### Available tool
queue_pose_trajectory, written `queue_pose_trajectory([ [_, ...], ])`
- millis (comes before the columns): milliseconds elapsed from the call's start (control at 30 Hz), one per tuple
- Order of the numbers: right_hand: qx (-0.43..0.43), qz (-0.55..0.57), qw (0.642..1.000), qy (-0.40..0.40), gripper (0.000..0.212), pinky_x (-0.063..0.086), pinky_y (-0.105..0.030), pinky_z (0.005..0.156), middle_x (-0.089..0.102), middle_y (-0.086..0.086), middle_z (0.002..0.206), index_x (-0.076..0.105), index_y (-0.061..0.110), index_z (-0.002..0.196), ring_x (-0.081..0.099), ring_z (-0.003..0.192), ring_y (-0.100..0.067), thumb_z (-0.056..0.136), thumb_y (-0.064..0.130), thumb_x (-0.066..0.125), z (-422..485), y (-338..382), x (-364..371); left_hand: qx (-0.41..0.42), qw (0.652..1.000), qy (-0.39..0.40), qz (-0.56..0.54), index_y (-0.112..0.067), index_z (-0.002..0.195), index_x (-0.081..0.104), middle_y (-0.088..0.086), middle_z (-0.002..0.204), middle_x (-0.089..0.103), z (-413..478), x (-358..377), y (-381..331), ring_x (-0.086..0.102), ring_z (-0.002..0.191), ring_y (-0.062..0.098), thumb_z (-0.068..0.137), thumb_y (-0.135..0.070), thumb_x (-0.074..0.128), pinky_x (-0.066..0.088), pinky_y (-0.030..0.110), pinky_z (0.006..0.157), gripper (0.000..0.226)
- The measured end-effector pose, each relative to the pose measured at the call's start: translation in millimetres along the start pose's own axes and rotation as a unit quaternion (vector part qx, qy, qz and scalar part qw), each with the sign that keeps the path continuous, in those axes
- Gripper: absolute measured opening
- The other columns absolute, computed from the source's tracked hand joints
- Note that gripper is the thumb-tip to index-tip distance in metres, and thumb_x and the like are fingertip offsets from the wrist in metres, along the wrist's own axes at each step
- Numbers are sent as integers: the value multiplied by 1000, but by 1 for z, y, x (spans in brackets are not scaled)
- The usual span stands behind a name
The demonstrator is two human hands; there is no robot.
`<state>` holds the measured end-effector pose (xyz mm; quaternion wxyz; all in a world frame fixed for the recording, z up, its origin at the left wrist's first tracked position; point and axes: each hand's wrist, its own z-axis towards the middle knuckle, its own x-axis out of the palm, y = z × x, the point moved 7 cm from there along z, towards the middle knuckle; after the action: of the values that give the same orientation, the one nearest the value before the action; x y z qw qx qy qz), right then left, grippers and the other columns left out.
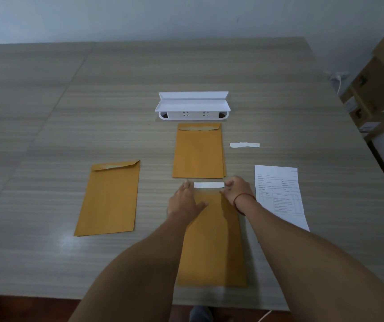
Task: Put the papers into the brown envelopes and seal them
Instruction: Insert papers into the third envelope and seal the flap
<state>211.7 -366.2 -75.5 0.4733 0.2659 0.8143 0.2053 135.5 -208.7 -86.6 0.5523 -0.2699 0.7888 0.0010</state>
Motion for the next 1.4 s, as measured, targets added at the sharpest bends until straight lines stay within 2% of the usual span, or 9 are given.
queue_pose_trajectory([
  [200,15,20,999,-24,23,49,-34,91,66,-5,114,63,14,109,61,106,-24,89,24,67,8,0,7,1,999,14,36,-15,151,22,0,161,16,5,-3,0,30,143,20,83,-60,59,37,36,110,90],
  [500,62,1,995,-77,23,43,-26,70,71,-6,107,70,12,107,66,99,-26,88,27,68,6,5,6,-19,999,3,39,-15,152,19,0,160,21,8,-1,1,35,141,21,81,-60,63,40,37,109,95],
  [800,55,27,998,-35,20,49,-31,89,71,-7,109,72,10,103,65,105,-26,87,21,69,14,6,6,-27,999,13,33,-13,149,27,3,153,34,12,0,2,42,135,23,75,-60,68,41,36,105,96],
  [967,8,31,999,-24,11,50,-34,91,67,-2,99,68,12,94,63,99,-21,89,21,65,4,6,0,-37,999,15,35,-11,145,33,5,147,42,10,-4,0,45,131,24,74,-58,70,45,36,102,93],
  [1067,-5,66,997,-28,7,49,-30,82,62,0,91,66,14,93,58,87,-18,90,20,64,0,4,-12,-52,998,22,5,-10,146,32,5,144,44,9,-6,0,46,130,25,73,-55,73,46,37,102,95],
  [1167,62,163,981,-90,7,50,-25,66,66,-3,85,69,14,91,61,76,-19,87,17,65,2,-8,-34,-52,998,22,10,-9,141,37,6,136,49,9,-7,-2,50,124,26,72,-56,74,48,38,98,90],
  [1267,166,250,944,-140,17,39,-21,46,58,-1,68,57,10,70,53,59,-16,84,12,64,11,-25,-52,-55,998,22,14,-7,139,38,8,132,52,10,-8,-3,52,121,27,73,-56,73,49,38,97,89],
  [1333,206,289,922,-152,28,36,-22,44,54,-3,67,45,10,63,49,54,-15,84,9,64,20,-31,-54,-55,998,21,17,-7,139,39,8,129,53,12,-8,-2,53,120,26,72,-56,74,50,37,96,90],
  [1400,218,296,919,-140,25,41,-23,49,61,-9,82,47,7,68,53,61,-19,85,10,66,27,-30,-50,-53,998,18,22,-7,139,39,7,128,54,12,-9,-3,54,118,25,72,-57,73,50,35,95,90],
])
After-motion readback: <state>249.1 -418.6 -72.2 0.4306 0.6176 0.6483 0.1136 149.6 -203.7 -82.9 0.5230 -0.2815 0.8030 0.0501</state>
